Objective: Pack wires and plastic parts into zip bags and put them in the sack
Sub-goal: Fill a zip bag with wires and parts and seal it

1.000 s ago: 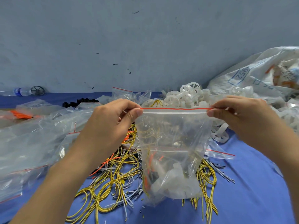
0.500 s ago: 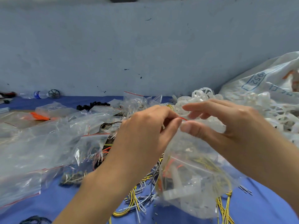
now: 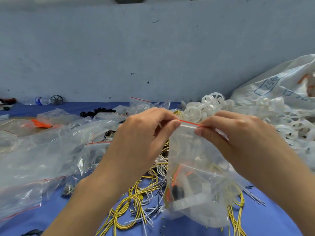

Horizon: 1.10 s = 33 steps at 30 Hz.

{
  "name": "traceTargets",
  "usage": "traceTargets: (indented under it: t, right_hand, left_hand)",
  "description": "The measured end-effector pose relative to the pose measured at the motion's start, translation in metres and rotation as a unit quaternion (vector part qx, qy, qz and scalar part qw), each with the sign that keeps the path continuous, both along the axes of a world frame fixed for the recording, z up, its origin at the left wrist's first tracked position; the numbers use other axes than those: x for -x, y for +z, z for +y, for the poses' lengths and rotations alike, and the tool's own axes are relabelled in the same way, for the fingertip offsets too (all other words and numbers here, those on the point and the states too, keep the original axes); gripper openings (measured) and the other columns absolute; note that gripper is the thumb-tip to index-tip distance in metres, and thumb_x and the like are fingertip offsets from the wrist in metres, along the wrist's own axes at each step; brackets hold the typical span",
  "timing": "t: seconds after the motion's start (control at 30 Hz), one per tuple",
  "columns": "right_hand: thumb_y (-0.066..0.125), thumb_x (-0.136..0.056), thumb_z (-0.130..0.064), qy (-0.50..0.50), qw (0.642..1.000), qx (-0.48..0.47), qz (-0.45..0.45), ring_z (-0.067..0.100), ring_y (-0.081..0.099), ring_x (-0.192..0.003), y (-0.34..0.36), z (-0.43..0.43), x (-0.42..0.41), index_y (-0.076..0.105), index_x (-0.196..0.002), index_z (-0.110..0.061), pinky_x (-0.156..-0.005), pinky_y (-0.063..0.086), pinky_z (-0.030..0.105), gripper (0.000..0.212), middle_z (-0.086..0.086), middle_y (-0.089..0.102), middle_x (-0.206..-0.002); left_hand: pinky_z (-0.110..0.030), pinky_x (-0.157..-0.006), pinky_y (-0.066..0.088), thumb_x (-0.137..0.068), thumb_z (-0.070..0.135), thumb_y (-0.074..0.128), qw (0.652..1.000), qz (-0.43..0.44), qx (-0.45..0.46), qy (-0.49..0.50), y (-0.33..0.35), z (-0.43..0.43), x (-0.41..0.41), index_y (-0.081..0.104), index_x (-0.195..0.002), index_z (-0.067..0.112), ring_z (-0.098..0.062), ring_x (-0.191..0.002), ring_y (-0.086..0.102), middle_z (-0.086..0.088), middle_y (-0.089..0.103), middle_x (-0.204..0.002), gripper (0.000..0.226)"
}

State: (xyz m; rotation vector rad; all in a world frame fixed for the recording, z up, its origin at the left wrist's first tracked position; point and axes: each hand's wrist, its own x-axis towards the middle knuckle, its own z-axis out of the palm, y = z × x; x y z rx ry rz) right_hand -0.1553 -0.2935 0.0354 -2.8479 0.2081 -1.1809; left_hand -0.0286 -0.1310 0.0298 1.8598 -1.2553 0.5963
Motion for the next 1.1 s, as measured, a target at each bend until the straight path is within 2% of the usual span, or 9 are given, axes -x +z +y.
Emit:
traceTargets:
  t: [0.17, 0.33, 0.47, 0.6, 0.7, 0.77, 0.83, 0.93, 1.1]
  right_hand:
    - [0.049, -0.095, -0.051, -0.009, 0.999, -0.002, -0.034, 0.031, 0.063, -0.069, 0.001, -0.021, 0.005, 0.069, -0.089, -0.031, -0.055, 0.05, 0.038, 0.03, -0.011, 0.065, -0.085]
    - [0.053, -0.094, -0.046, 0.011, 0.999, -0.019, -0.037, 0.02, 0.052, -0.059, 0.0, -0.037, 0.008, 0.071, -0.09, -0.026, -0.055, 0.049, 0.038, 0.027, -0.01, 0.065, -0.082]
    - [0.054, -0.088, -0.048, 0.028, 0.997, -0.053, -0.054, 0.01, 0.051, -0.058, -0.001, -0.042, 0.008, 0.074, -0.088, -0.025, -0.058, 0.047, 0.031, 0.031, -0.016, 0.064, -0.078]
    - [0.059, -0.077, -0.055, 0.065, 0.98, -0.163, -0.094, -0.003, 0.058, -0.065, -0.005, -0.044, 0.006, 0.07, -0.079, -0.039, -0.057, 0.038, 0.005, 0.019, -0.033, 0.061, -0.068]
    - [0.064, -0.071, -0.059, 0.112, 0.944, -0.289, -0.116, 0.005, 0.061, -0.061, -0.014, -0.047, -0.001, 0.074, -0.08, -0.041, -0.056, 0.045, 0.011, 0.022, -0.02, 0.068, -0.07]
    - [0.066, -0.073, -0.056, 0.146, 0.909, -0.367, -0.131, 0.016, 0.067, -0.069, -0.022, -0.045, -0.008, 0.074, -0.086, -0.04, -0.07, 0.058, 0.031, 0.022, -0.008, 0.072, -0.075]
    - [0.065, -0.078, -0.052, 0.161, 0.893, -0.396, -0.143, 0.023, 0.069, -0.074, -0.027, -0.04, -0.015, 0.074, -0.086, -0.036, -0.076, 0.058, 0.049, 0.02, -0.003, 0.073, -0.078]
    - [0.063, -0.084, -0.049, 0.165, 0.893, -0.394, -0.143, 0.021, 0.067, -0.071, -0.03, -0.036, -0.021, 0.072, -0.088, -0.033, -0.073, 0.055, 0.056, 0.019, -0.003, 0.072, -0.076]
    - [0.064, -0.093, -0.032, 0.161, 0.899, -0.381, -0.143, 0.013, 0.065, -0.067, -0.031, -0.038, -0.024, 0.07, -0.088, -0.029, -0.069, 0.055, 0.049, 0.008, -0.002, 0.069, -0.073]
  left_hand:
    - [-0.012, -0.063, 0.044, -0.093, 0.035, 0.062, 0.998, 0.046, 0.03, 0.006, 0.004, 0.014, -0.016, 0.071, -0.091, 0.027, -0.004, -0.073, 0.061, 0.018, 0.065, -0.073, 0.012]
    - [-0.006, -0.058, 0.041, -0.091, 0.036, 0.062, 0.997, 0.076, 0.035, 0.006, 0.005, 0.022, -0.021, 0.067, -0.088, 0.033, 0.001, -0.065, 0.058, 0.018, 0.066, -0.079, 0.007]
    - [-0.008, -0.056, 0.044, -0.09, 0.042, 0.059, 0.994, 0.099, 0.033, 0.01, 0.003, 0.024, -0.024, 0.065, -0.085, 0.038, -0.002, -0.067, 0.061, 0.02, 0.067, -0.082, 0.008]
    - [-0.009, -0.054, 0.045, -0.089, 0.044, 0.059, 0.992, 0.121, 0.044, 0.013, 0.001, 0.026, -0.029, 0.065, -0.084, 0.038, -0.003, -0.067, 0.064, 0.019, 0.068, -0.077, 0.009]
    - [-0.01, -0.055, 0.046, -0.088, 0.045, 0.058, 0.99, 0.135, 0.04, 0.016, -0.003, 0.025, -0.032, 0.066, -0.087, 0.038, -0.003, -0.068, 0.064, 0.019, 0.068, -0.078, 0.01]
    - [-0.006, -0.059, 0.044, -0.09, 0.042, 0.057, 0.988, 0.149, 0.034, 0.029, -0.005, 0.021, -0.033, 0.065, -0.09, 0.036, 0.001, -0.074, 0.063, 0.019, 0.068, -0.08, 0.01]
    - [-0.006, -0.071, 0.042, -0.094, 0.039, 0.055, 0.991, 0.106, 0.017, 0.076, -0.004, 0.017, -0.032, 0.063, -0.102, 0.031, 0.003, -0.088, 0.059, 0.017, 0.065, -0.092, 0.014]
    - [-0.026, -0.092, 0.039, -0.098, 0.045, 0.049, 0.991, -0.068, -0.02, 0.112, 0.009, 0.0, -0.018, 0.054, -0.128, 0.024, -0.01, -0.11, 0.048, 0.007, 0.055, -0.12, 0.038]
    - [-0.034, -0.084, 0.047, -0.098, 0.053, 0.036, 0.973, -0.129, -0.186, 0.034, 0.03, -0.053, 0.006, 0.055, -0.128, 0.031, -0.013, -0.104, 0.06, 0.012, 0.064, -0.114, 0.043]
